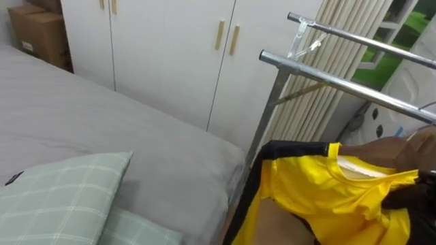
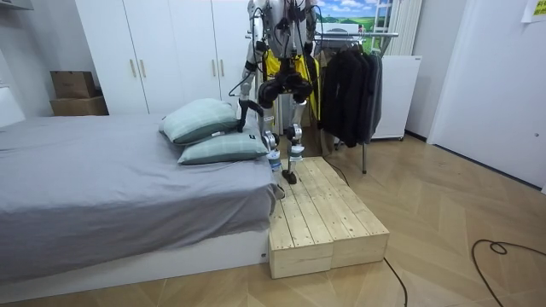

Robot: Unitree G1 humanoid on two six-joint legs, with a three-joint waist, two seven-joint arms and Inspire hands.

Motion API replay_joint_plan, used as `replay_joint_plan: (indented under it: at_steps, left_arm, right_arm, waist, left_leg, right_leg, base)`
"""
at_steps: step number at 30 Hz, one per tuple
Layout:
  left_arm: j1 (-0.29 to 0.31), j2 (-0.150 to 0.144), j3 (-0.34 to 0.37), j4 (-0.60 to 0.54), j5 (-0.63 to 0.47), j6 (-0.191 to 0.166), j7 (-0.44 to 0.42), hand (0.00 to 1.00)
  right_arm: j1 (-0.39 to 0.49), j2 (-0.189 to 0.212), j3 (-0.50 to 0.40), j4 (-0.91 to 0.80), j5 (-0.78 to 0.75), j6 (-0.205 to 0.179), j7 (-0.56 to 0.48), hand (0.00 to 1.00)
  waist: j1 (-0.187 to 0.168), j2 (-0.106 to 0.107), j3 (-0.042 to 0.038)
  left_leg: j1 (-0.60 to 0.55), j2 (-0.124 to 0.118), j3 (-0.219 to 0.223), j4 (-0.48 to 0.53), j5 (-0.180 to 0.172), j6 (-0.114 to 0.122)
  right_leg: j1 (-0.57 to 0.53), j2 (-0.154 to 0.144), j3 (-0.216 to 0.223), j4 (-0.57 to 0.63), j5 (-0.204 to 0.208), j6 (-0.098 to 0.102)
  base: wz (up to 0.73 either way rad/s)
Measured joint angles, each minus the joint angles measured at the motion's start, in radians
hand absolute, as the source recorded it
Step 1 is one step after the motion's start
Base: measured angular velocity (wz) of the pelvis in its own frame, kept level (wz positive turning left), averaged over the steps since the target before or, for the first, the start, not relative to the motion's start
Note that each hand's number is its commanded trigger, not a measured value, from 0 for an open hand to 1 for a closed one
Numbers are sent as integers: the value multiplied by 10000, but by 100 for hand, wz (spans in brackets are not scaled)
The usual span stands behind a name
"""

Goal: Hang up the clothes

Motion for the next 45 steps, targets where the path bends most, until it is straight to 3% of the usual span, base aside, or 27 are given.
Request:
replay_joint_plan:
  at_steps: [6, 11, 18, 24, 26, 34, 40, 45]
  left_arm:
    - [-86, 35, 1, -6, -222, 10, 269, 0]
    - [-131, 93, -8, -116, -378, 9, 483, 0]
    - [-39, 134, -8, -492, -399, -14, 628, 0]
    - [-39, 78, -21, -490, -694, -77, 657, 0]
    - [16, 20, -23, -490, -703, -122, 581, 0]
    - [113, 6, -72, -723, -716, -135, 365, 0]
    - [253, 7, -361, -1452, -649, -188, 332, 0]
    - [262, 7, -433, -1790, -658, -230, 334, 0]
  right_arm:
    - [-11, 2, 451, -283, 21, -18, 144, 100]
    - [-11, 17, 758, -273, 35, -17, 163, 100]
    - [-13, 22, 1194, -260, 12, -21, 334, 100]
    - [-13, 21, 1204, -259, 10, -145, 275, 100]
    - [-13, 21, 1195, -258, 21, -211, 275, 100]
    - [63, 21, 1188, -230, 35, -306, 272, 100]
    - [289, 22, 1165, -256, 32, -551, 237, 100]
    - [420, 22, 1142, -254, 55, -553, 269, 100]
  waist:
    - [61, -126, 10]
    - [440, -205, 42]
    - [791, -257, 87]
    - [852, -80, 153]
    - [801, 37, 130]
    - [755, 158, 121]
    - [748, 392, 6]
    - [740, 421, 21]
  left_leg:
    - [119, -6, -381, -308, 76, -179]
    - [473, 8, -690, -704, 176, -356]
    - [651, 46, -927, -900, 272, -519]
    - [719, 56, -1047, -1103, 334, -608]
    - [703, 54, -1094, -1099, 337, -613]
    - [741, 72, -1137, -991, 344, -628]
    - [751, 62, -1239, -910, 342, -633]
    - [786, 81, -1290, -823, 353, -672]
  right_leg:
    - [127, -48, -482, -3, -157, -467]
    - [448, -55, -942, -74, -364, -627]
    - [631, 23, -1097, -210, -618, -714]
    - [666, 26, -1230, -234, -650, -758]
    - [686, 14, -1301, -246, -663, -754]
    - [926, 21, -1521, -355, -724, -769]
    - [1039, 8, -1620, -357, -739, -773]
    - [1137, 14, -1709, -350, -751, -814]
  base:
    - [21]
    - [20]
    - [15]
    - [5]
    - [7]
    - [11]
    - [6]
    - [3]
